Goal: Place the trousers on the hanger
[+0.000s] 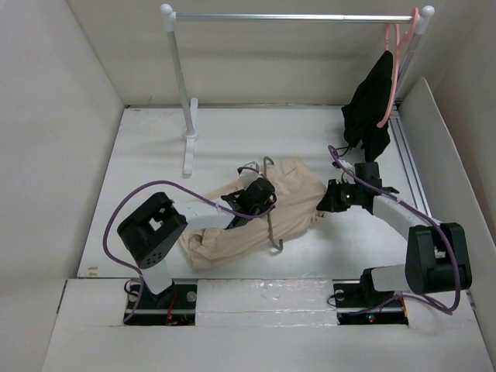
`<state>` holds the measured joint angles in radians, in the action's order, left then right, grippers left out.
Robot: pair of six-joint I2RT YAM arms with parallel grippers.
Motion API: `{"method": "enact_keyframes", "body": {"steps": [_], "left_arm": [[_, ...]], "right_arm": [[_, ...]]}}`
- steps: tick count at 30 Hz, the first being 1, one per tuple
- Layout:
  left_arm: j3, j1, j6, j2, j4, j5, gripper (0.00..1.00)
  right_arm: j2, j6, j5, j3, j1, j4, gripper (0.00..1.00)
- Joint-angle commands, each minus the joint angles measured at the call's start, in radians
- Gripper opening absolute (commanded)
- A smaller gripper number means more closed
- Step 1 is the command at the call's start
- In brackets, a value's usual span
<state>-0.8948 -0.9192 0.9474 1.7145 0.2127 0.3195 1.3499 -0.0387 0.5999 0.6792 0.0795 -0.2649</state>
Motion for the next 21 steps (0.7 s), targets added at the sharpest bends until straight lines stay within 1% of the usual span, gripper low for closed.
{"method": "enact_keyframes", "body": {"steps": [1, 4, 8, 11, 17, 21], "left_arm": [[0.019, 0.023, -0.035, -0.052, -0.192, 0.119, 0.00], [0.017, 0.023, -0.032, -0.065, -0.210, 0.144, 0.00], [-0.001, 0.023, -0.010, -0.075, -0.300, 0.176, 0.00], [0.003, 0.023, -0.001, -0.087, -0.326, 0.190, 0.00], [0.022, 0.023, 0.021, -0.122, -0.377, 0.219, 0.00], [0.033, 0.023, 0.008, -0.147, -0.365, 0.207, 0.00]], "right_arm": [[-0.029, 0.092, 0.000, -0.044, -0.036, -0.039, 0.00], [-0.067, 0.092, -0.006, -0.087, -0.037, -0.045, 0.00], [-0.161, 0.073, -0.011, -0.171, -0.046, -0.063, 0.00], [-0.192, 0.068, -0.002, -0.208, -0.046, -0.069, 0.00], [-0.258, 0.076, 0.000, -0.277, -0.046, -0.097, 0.00], [-0.282, 0.059, 0.011, -0.300, -0.046, -0.089, 0.00]]}}
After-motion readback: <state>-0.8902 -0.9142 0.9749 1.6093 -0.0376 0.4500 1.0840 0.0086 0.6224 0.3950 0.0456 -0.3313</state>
